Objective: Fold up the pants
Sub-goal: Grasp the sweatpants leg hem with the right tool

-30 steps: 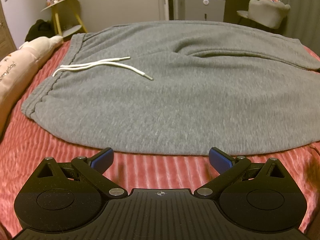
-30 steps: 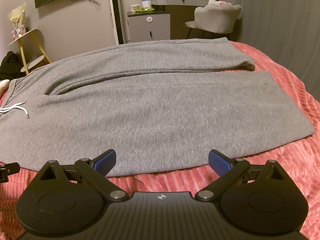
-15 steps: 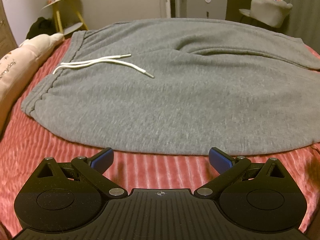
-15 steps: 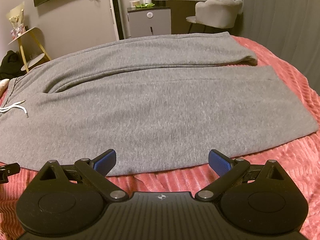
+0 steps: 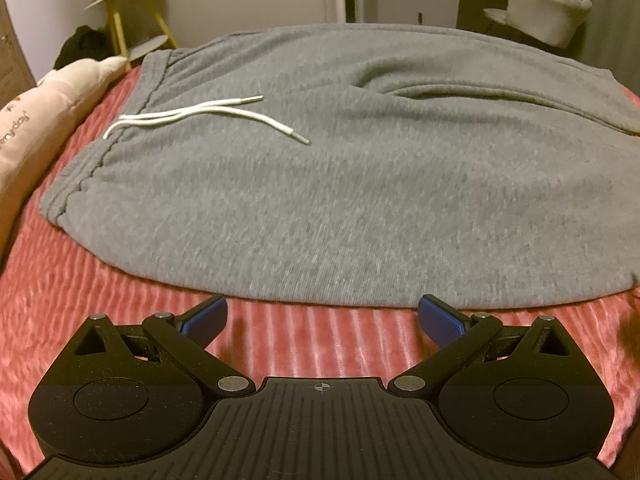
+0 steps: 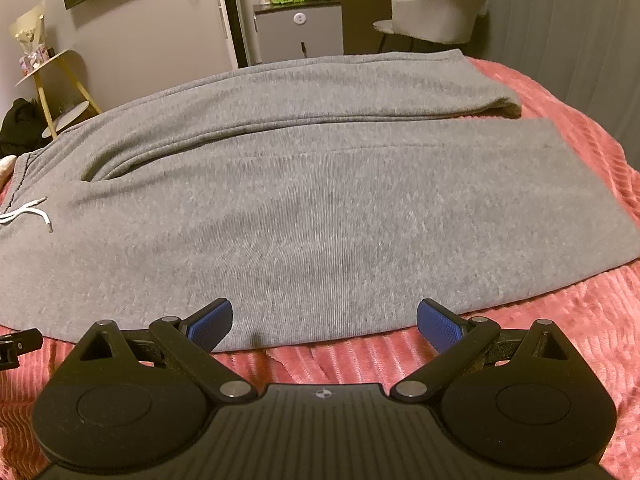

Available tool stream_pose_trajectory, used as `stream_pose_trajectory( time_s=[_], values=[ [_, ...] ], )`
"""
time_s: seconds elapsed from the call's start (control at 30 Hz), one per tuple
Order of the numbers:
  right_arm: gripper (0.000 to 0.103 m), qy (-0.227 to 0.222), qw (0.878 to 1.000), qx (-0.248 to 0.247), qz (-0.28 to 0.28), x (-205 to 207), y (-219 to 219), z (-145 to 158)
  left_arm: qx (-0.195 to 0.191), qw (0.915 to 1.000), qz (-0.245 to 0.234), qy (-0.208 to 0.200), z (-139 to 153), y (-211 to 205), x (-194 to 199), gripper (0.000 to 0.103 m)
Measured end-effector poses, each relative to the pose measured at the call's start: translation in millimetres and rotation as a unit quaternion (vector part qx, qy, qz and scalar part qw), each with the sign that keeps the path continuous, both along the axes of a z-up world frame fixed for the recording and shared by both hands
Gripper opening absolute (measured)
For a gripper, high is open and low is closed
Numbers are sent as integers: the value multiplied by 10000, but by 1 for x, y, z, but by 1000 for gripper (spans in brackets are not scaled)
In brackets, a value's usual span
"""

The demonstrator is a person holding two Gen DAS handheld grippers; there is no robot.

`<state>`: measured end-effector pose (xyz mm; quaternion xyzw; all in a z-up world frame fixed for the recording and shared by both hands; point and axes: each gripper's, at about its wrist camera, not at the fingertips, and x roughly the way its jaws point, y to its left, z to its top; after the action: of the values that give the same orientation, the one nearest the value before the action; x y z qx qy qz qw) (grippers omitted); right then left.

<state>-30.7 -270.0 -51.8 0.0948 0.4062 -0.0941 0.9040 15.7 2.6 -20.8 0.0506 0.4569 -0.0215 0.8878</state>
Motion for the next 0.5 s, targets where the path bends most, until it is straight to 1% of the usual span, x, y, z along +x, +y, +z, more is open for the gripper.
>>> stream_pose_trajectory(
  time_s=[0.17, 0.27, 0.33, 0.37, 0.43, 0.5],
  values=[
    [99, 70, 9997, 220, 23, 4, -6, -5, 63, 10000, -8, 9, -1, -1, 1, 103],
    [99, 135, 9980, 623, 46, 11, -15, -8, 104, 9999, 128, -15, 1, -1, 6, 103],
    [99, 78, 9959, 897, -21, 19, -26, -11, 211, 9992, 344, -81, 5, 0, 13, 103],
    [99, 57, 9948, 1007, -146, 25, -33, -13, 260, 9984, 495, -118, 8, 0, 20, 103],
    [99, 6, 9937, 1067, -337, 39, -43, -21, 321, 9961, 798, -184, 12, 0, 35, 103],
    [99, -2, 9917, 1145, -590, 51, -54, -33, 254, 9927, 1159, -215, 17, -1, 56, 103]
  ],
)
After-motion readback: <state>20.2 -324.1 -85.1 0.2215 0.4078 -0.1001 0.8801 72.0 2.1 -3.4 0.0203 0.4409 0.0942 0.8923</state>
